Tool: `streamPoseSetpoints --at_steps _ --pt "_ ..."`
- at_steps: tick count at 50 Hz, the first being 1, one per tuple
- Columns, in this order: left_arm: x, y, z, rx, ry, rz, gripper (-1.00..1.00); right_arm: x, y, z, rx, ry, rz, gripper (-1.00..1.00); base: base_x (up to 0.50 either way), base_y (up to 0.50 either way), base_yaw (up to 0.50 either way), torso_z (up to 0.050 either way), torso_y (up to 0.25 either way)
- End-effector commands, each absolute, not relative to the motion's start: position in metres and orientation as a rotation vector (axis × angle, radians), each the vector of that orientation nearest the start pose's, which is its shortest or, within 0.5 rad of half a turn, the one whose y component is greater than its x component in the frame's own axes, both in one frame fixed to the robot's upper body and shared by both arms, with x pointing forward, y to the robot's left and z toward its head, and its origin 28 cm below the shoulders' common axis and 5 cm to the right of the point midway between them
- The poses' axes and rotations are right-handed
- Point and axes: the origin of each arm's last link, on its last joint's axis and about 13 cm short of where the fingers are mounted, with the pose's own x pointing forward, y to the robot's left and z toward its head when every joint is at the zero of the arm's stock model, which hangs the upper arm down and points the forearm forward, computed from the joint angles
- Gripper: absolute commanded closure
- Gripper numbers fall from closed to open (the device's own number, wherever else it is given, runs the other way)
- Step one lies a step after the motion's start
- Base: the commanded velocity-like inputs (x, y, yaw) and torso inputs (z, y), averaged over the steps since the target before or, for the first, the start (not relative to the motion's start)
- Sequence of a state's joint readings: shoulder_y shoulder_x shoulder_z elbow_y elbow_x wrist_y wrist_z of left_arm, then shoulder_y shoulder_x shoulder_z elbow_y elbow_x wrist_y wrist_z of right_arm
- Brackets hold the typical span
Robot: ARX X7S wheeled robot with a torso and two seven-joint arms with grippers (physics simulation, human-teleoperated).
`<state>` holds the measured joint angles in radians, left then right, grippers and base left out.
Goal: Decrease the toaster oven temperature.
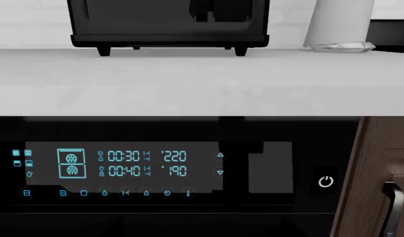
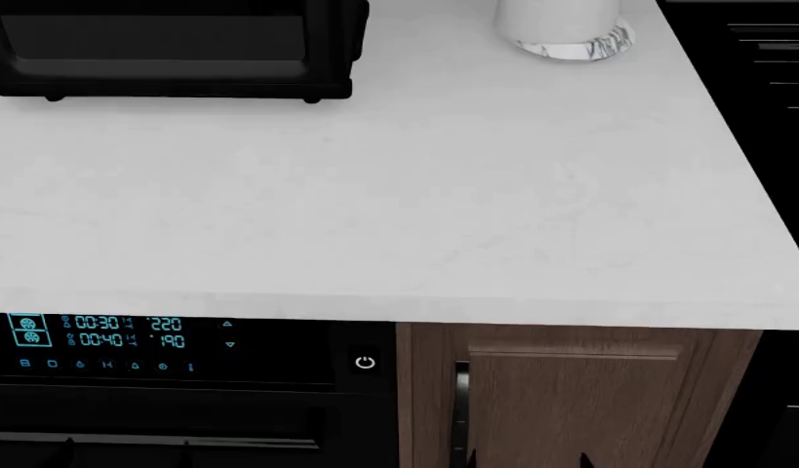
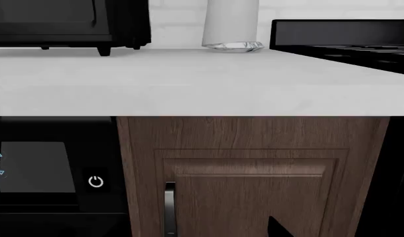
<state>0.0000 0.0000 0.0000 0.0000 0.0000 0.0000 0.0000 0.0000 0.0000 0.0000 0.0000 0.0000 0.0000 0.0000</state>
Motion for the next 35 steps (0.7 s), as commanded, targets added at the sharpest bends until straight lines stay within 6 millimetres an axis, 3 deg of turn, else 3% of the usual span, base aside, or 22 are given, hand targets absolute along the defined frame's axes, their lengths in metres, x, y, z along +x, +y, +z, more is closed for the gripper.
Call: streamPoseSetpoints --at_steps 1,13,16,24,27,35 --pt "0.211 0.205 0.016 0.003 -0.002 0.000 -1.00 0.211 -0.096 0.015 -0.005 -0.001 0.000 -1.00 0.00 0.00 0.00 0.000 0.000" --pt "0.210 0.205 0.012 0.002 0.004 -0.006 -1.00 0.211 -0.096 0.009 -0.007 0.023 -0.010 -1.00 0.00 0.00 0.00 0.000 0.000" --pt "0.210 0.205 0.021 -0.015 -0.007 -0.028 -1.00 0.212 -0.097 0.014 -0.015 0.020 -0.017 -1.00 0.00 0.00 0.00 0.000 0.000" --pt "0.209 0.216 0.092 -0.036 -0.185 0.063 -1.00 0.203 -0.099 0.094 0.010 -0.154 0.046 -1.00 0.00 0.00 0.00 0.000 0.000" --pt "0.202 0.219 0.108 -0.009 -0.252 0.057 -1.00 0.198 -0.097 0.122 0.003 -0.223 0.065 -1.00 0.00 0.00 0.00 0.000 0.000" --pt "0.189 0.223 0.149 0.012 -0.357 0.061 -1.00 0.182 -0.096 0.160 -0.008 -0.319 0.075 -1.00 0.00 0.00 0.00 0.000 0.000"
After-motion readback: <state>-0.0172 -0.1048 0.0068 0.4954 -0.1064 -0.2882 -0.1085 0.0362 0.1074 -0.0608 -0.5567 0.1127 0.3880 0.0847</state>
